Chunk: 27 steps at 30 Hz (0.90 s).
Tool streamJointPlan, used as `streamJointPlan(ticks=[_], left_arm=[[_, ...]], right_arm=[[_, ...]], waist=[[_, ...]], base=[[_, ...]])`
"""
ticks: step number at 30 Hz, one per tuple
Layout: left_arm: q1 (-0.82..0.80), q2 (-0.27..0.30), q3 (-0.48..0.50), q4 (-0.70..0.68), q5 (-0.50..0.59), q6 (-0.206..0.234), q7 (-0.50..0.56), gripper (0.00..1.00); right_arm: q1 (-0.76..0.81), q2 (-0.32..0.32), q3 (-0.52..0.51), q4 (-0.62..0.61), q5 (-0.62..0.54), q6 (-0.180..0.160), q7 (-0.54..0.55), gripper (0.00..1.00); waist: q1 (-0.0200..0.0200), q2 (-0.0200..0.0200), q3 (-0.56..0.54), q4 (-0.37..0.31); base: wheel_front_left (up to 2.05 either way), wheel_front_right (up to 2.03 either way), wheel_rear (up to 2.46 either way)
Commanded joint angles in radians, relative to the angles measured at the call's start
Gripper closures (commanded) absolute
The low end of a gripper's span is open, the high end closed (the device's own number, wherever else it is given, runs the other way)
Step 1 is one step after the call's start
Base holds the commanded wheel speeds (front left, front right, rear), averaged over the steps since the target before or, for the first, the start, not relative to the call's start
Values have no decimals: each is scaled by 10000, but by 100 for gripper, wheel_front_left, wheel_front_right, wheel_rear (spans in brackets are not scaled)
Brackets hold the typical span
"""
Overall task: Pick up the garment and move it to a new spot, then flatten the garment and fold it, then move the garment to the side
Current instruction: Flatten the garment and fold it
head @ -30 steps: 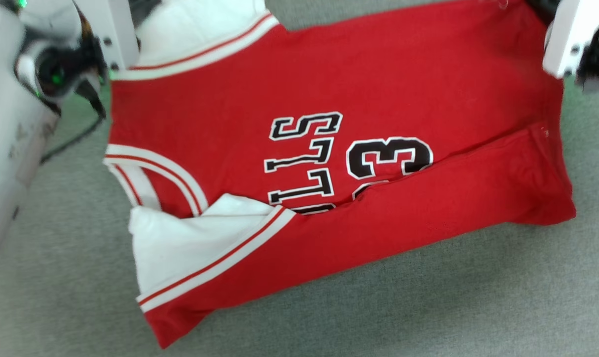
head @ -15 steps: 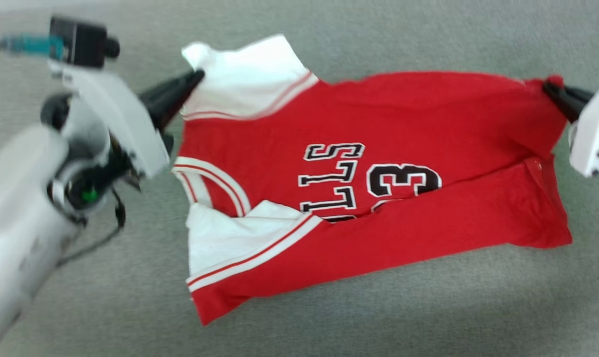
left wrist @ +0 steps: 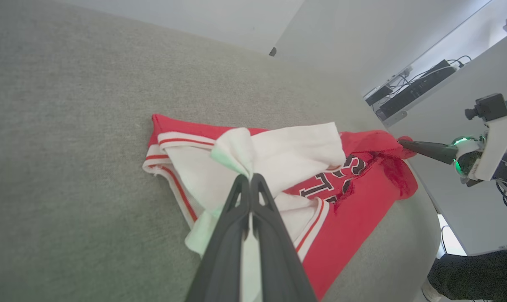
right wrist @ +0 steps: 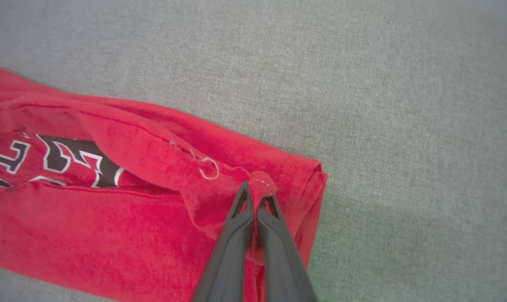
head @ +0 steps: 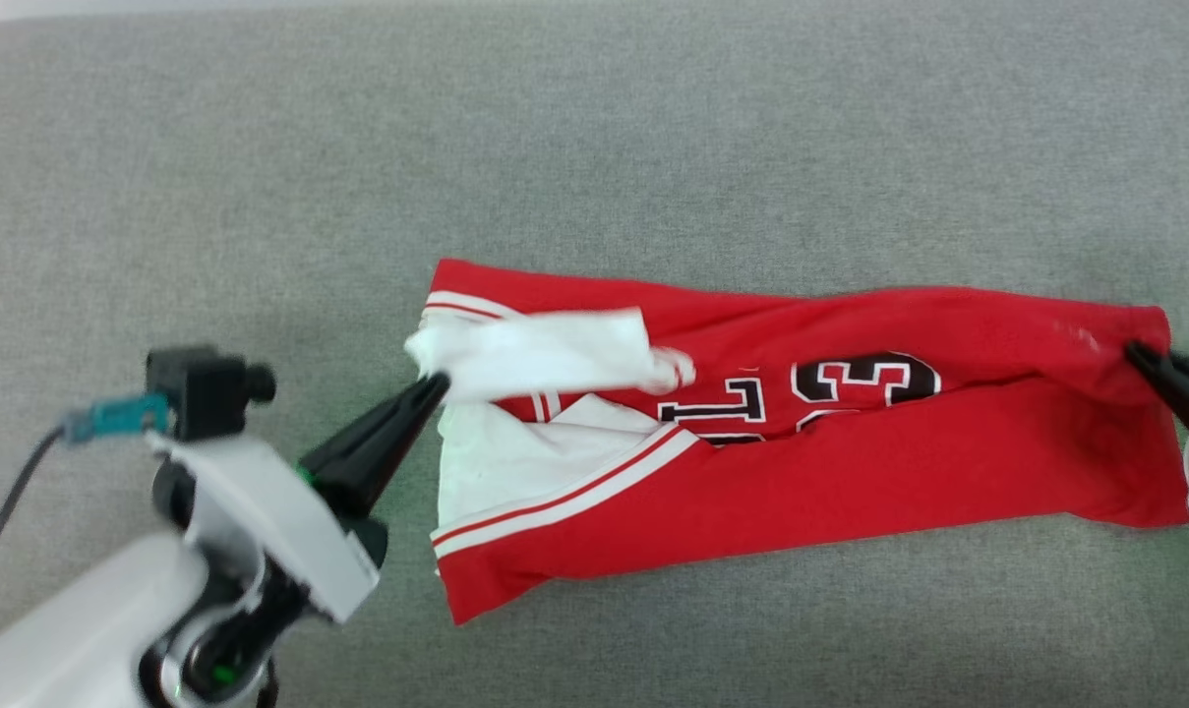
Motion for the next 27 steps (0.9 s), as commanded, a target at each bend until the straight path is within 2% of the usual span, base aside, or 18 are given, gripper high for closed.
streamJointPlan(ticks=[1,7,12,17,21,22,23,24,25,27], left_arm=[[148,94,46,-56,-29,81,-75,100],[1145,270,-87,-568,22,706,-660,100],[1089,-285,-302,-16,413,937,-898,100],[830,-1088,-421,908,733,864,-1118,100],[712,-1313,-549,1399,901,763,-1098,100],[703,-1331,-534,1493,947,791,-1141,100],[699,-1344,-510,1565,995,801,-1177,78],[690,-1390,-438,1608,1060,808,-1262,26],[726,-1437,-346,1645,1084,840,-1332,0],[866,-1496,-304,1665,1244,867,-1416,0]], right_arm=[[161,46,-151,-107,-75,-10,43,100],[1208,714,-1285,-1024,-467,-9,484,100],[1326,1415,-1729,-1014,-978,-9,588,100],[1168,1970,-1917,-795,-1380,-10,582,100],[1110,2180,-1848,-646,-1487,-9,562,100],[1097,2205,-1803,-617,-1490,-9,533,88],[1085,2256,-1760,-625,-1428,-9,472,57],[1085,2309,-1768,-630,-1284,-9,447,12],[1102,2349,-1762,-626,-1125,-9,476,0],[1148,2295,-1779,-726,-819,-9,584,0]], waist=[[0,0,45,27],[0,0,214,14],[0,0,449,32],[0,0,536,3],[0,0,468,-50],[0,0,425,-69],[0,0,375,-93],[0,0,322,-97],[0,0,257,-104],[0,0,120,-112]], base=[[0,0,0],[0,0,0],[0,0,0],[0,0,0],[0,0,0],[0,0,0],[0,0,0],[0,0,0],[0,0,0],[0,0,0]])
